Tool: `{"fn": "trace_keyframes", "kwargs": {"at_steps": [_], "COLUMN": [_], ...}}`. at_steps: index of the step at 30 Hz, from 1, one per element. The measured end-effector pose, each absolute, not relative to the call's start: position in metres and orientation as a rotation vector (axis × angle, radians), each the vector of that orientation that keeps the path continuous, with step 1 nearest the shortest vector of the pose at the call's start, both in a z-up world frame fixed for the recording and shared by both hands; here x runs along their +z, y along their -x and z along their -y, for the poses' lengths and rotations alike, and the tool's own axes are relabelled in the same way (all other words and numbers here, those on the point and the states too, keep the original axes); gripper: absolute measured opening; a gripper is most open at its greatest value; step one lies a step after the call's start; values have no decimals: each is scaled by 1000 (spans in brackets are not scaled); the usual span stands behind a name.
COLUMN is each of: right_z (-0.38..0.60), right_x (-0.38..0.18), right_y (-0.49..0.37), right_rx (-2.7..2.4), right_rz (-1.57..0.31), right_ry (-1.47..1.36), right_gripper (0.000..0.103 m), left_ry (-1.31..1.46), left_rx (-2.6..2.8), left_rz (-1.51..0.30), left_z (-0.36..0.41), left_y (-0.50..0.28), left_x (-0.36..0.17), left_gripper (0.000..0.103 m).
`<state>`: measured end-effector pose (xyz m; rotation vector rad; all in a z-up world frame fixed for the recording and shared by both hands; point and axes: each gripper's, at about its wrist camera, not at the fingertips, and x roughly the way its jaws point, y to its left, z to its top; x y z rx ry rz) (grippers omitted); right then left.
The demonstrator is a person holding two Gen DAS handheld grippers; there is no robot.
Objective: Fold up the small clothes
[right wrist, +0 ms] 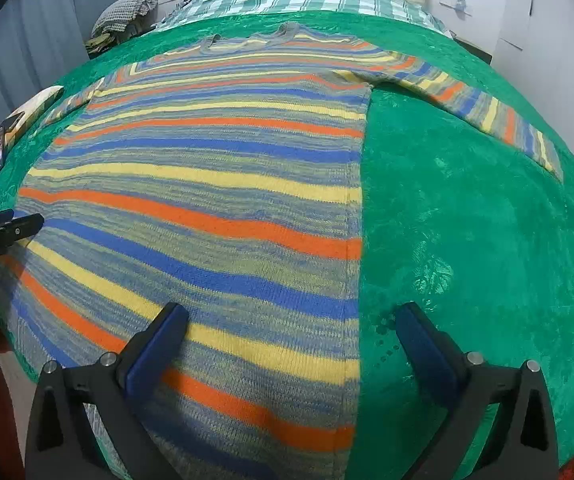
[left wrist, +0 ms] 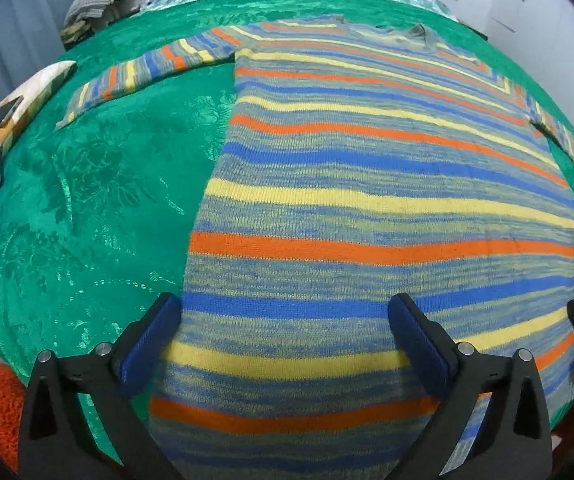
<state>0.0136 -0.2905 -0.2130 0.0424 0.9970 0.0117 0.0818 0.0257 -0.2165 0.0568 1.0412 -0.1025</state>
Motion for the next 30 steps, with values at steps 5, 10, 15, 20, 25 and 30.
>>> {"fn": "trace_keyframes", "kwargs": {"at_steps": [5,10,15,20,25,30], "right_z": [289,289,289,289,289,288], "right_x": [-214,-214,-214,-213,-213,-213], "right_y": [-12,-13,-12,-12,-12,-12], "right_rx": [4,3,0,-7,-9,-11], "right_rz": [-985,-986,-986,-985,-985,-985], "right_ry": [-31,-31,-30,-29,-29,-28], "right_gripper": [103,103,103,103,103,103], "left_ry": [-52,-29,-35,-66,-82,-83], "left_rx": [-101,-112,-115,-126,-148,-151], "left_rz": [-1036,-1020,-1001,-996,-1000,-1002], "left_z": [-26,-29,-29,-26,-27,-26], "left_y": [-80,-78,-74,-73,-74,-74], "left_x": [-215,-216,-216,-216,-217,-217], "left_gripper": [103,103,103,103,103,103]}}
